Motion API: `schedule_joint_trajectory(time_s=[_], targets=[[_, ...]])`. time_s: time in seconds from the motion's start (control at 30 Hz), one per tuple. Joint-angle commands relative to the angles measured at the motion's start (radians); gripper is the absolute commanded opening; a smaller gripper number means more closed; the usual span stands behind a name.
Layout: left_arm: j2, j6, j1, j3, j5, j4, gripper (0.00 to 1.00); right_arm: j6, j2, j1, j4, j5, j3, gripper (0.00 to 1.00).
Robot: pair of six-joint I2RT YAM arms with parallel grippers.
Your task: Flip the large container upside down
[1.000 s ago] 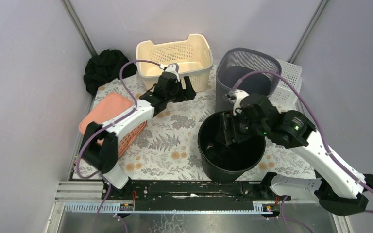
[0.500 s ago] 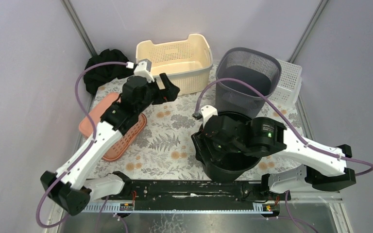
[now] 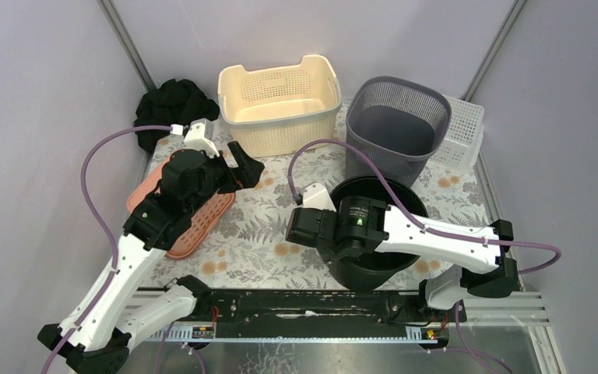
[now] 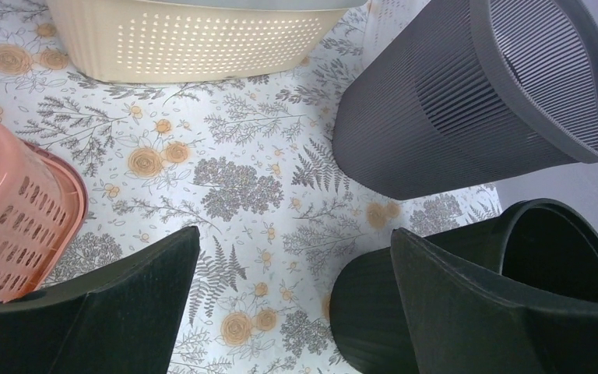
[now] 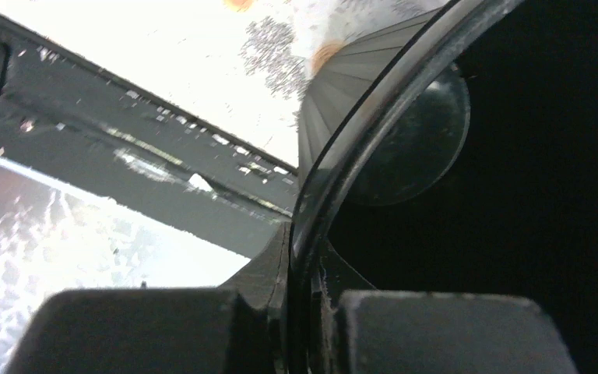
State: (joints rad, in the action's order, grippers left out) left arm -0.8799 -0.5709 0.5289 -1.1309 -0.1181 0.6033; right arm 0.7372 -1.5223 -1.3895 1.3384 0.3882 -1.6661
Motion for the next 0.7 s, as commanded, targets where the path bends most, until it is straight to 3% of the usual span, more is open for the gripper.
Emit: schedule_joint_trajectory(time_s=[0.0, 0.2, 0.33, 0.43, 0.67], targets=[[0.02, -0.003, -0.004, 0.015, -0.023, 0.032, 1.0, 0.017, -0.023, -0.008, 0.036, 0.052, -0.037, 0.0], [0.03, -0.001, -0.004, 0.003, -0.023, 0.047, 1.0, -0.04, -0.06, 0.0, 0.032, 0.056, -0.29, 0.0], [0.039, 0.003, -0.004, -0.037, -0.034, 0.07, 1.0, -0.088, -0.018, 0.062, -0.063, 0.003, -0.401, 0.0], [0.053, 0.002, -0.003, -0.057, -0.045, 0.081, 1.0, -0.116, 0.109, 0.171, -0.236, -0.133, -0.302, 0.0], [0.074, 0.001, -0.004, -0.081, -0.085, 0.105, 1.0, -0.053, 0.418, 0.534, -0.759, -0.562, 0.127, 0.0]])
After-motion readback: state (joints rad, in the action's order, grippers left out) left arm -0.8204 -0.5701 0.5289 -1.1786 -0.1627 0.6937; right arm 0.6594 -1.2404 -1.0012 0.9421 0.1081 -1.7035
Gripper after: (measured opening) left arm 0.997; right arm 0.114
